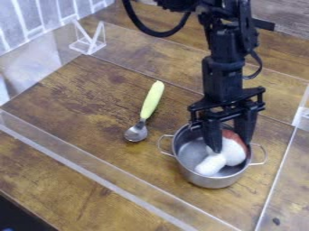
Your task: Put the mushroom in the silver pot
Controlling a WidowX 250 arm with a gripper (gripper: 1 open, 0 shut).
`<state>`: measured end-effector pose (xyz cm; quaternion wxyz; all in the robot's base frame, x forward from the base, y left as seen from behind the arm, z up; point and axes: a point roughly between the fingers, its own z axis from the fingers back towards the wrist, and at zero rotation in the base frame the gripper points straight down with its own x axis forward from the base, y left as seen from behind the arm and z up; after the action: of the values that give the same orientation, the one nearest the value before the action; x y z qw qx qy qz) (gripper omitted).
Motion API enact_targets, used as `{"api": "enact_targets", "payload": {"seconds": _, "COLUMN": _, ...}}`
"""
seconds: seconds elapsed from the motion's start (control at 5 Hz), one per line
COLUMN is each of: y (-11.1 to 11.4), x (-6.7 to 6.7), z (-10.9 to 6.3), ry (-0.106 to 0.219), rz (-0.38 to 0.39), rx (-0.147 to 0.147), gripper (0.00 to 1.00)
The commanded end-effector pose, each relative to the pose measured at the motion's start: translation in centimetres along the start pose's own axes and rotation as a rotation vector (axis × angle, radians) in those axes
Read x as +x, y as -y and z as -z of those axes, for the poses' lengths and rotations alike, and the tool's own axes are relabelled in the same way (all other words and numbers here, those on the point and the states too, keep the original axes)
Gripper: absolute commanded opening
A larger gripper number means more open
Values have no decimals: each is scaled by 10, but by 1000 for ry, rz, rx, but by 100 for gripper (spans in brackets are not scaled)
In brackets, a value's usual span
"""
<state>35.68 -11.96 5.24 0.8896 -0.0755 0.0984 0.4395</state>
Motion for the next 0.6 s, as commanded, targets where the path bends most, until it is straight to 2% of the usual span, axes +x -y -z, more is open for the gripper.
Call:
{"api": "enact_targets", "payload": {"seconds": 0.0, "y": 9, "x": -6, "z": -28, "ry": 27, "rz": -37, "rx": -78, "gripper": 0}}
{"api": "enact_targets", "payload": {"seconds": 0.2, "y": 11, "x": -6, "z": -30, "ry": 19, "rz": -108, "rx": -90, "gripper": 100}}
{"api": "enact_targets", "payload": {"seconds": 0.4, "y": 6, "x": -1, "z": -29, "ry": 5, "rz": -79, "rx": -77, "gripper": 100}}
